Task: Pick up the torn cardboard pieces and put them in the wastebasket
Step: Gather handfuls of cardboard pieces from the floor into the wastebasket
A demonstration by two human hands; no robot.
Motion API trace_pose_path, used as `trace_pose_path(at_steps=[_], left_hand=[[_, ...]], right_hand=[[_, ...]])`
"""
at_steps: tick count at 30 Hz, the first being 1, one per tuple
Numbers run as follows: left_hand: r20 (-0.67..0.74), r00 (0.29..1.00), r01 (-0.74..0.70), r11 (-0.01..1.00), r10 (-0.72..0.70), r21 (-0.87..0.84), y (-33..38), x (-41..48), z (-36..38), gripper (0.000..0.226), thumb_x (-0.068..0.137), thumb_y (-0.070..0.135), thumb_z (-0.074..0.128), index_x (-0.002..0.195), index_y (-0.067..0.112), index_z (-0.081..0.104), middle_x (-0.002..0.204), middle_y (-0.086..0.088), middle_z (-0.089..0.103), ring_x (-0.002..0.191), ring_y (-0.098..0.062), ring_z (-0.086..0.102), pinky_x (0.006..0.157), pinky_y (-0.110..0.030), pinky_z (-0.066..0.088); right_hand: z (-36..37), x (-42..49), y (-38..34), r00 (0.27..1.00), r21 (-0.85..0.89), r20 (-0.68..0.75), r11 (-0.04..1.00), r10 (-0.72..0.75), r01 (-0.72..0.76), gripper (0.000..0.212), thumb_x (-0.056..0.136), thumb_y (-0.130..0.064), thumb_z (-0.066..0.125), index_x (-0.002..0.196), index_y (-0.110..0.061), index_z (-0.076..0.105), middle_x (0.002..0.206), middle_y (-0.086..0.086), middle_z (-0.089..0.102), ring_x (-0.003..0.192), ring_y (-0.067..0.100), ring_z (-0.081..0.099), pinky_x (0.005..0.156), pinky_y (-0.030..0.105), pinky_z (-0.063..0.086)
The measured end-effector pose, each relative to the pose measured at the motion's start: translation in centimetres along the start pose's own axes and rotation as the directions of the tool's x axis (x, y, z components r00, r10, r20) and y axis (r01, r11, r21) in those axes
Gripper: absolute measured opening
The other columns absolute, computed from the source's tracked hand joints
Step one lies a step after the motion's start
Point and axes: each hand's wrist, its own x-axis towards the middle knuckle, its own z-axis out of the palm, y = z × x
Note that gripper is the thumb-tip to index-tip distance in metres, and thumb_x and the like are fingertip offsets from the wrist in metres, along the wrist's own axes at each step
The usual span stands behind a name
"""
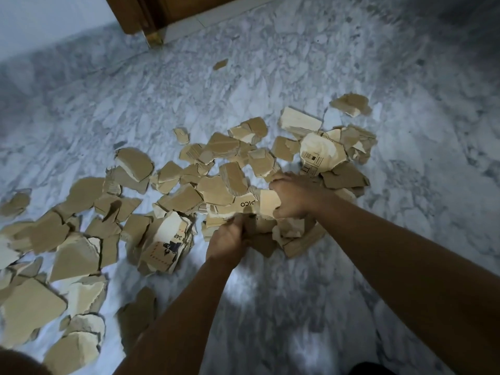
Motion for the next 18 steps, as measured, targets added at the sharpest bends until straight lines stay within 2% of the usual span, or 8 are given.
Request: trace_pose_path(at_steps=[3,6,8,10,12,13,15,18], left_hand=[[-0.009,0.999,0.053,0.998,-0.054,-0.029,0.3,-0.3,0.4,0.055,0.081,0.022,0.073,0.123,0.021,0.037,0.1,-0.014,0.068,0.091,-0.039,0.065,0.072,-0.043,0.053],[-0.007,1.0,0.026,0.999,-0.026,-0.024,0.1,-0.3,0.3,0.058,0.084,0.024,0.068,0.133,0.03,0.036,0.105,-0.013,0.069,0.093,-0.037,0.066,0.073,-0.041,0.054],[0.018,1.0,-0.014,0.999,0.013,0.05,0.2,-0.5,0.0,0.057,0.087,0.027,0.063,0.139,0.035,0.04,0.112,-0.011,0.068,0.098,-0.036,0.065,0.078,-0.039,0.053],[0.018,0.999,-0.04,0.998,0.039,0.038,0.5,-0.6,-0.5,0.051,0.088,0.03,0.062,0.137,0.035,0.047,0.116,-0.009,0.068,0.102,-0.035,0.064,0.08,-0.038,0.053],[0.007,0.999,-0.049,0.999,0.049,-0.019,0.9,-0.4,-1.1,0.039,0.09,0.034,0.062,0.127,0.023,0.054,0.114,-0.011,0.067,0.101,-0.035,0.062,0.078,-0.037,0.05],[0.026,0.998,-0.063,0.997,0.064,-0.041,1.2,0.0,-1.4,0.035,0.092,0.035,0.061,0.121,0.017,0.054,0.113,-0.013,0.065,0.101,-0.035,0.06,0.079,-0.038,0.048],[0.089,0.987,-0.131,0.991,0.134,-0.034,2.2,1.4,-1.7,0.036,0.095,0.038,0.057,0.12,0.012,0.052,0.115,-0.015,0.061,0.105,-0.035,0.056,0.086,-0.04,0.048],[0.222,0.945,-0.263,0.962,0.241,0.07,5.4,3.8,-1.5,0.047,0.095,0.044,0.052,0.126,0.01,0.047,0.123,-0.018,0.053,0.11,-0.036,0.051,0.091,-0.044,0.046]], right_hand=[[2.6,-0.1,-1.8,0.998,-0.095,-0.058,0.995,-0.004,-0.001,0.023,0.082,-0.025,0.056,0.103,-0.018,0.058,0.114,0.004,0.061,0.113,0.028,0.056,0.104,0.052,0.035],[5.3,-1.5,-2.5,0.936,-0.098,-0.352,0.995,-0.001,-0.035,0.03,0.091,-0.028,0.042,0.107,-0.012,0.062,0.1,0.009,0.065,0.102,0.033,0.06,0.111,0.068,0.022],[5.1,-2.7,-2.4,0.892,0.029,-0.449,0.999,0.04,-0.031,0.037,0.093,-0.034,0.033,0.111,-0.013,0.057,0.092,0.008,0.065,0.09,0.031,0.06,0.105,0.057,0.034],[3.5,-4.2,-1.4,0.908,0.303,-0.391,0.953,0.151,-0.028,0.043,0.088,-0.038,0.042,0.121,-0.013,0.054,0.094,0.006,0.065,0.088,0.029,0.06,0.085,0.041,0.043],[2.5,-5.4,1.7,0.915,0.483,-0.31,0.872,0.257,-0.081,0.046,0.079,-0.028,0.068,0.121,-0.011,0.061,0.099,0.009,0.068,0.09,0.029,0.063,0.075,0.036,0.049],[2.2,-6.0,3.5,0.899,0.475,-0.317,0.871,0.302,-0.125,0.047,0.076,-0.027,0.074,0.117,-0.008,0.065,0.102,0.012,0.07,0.093,0.032,0.065,0.076,0.037,0.051],[2.1,-7.7,6.9,0.881,0.41,-0.282,0.879,0.378,-0.246,0.054,0.08,-0.039,0.069,0.122,-0.007,0.064,0.112,0.016,0.069,0.101,0.035,0.066,0.082,0.041,0.053],[3.1,-11.0,8.9,0.882,0.352,-0.019,0.829,0.472,-0.436,0.039,0.094,-0.029,0.056,0.126,-0.008,0.059,0.114,0.013,0.067,0.101,0.03,0.065,0.077,0.035,0.051]])
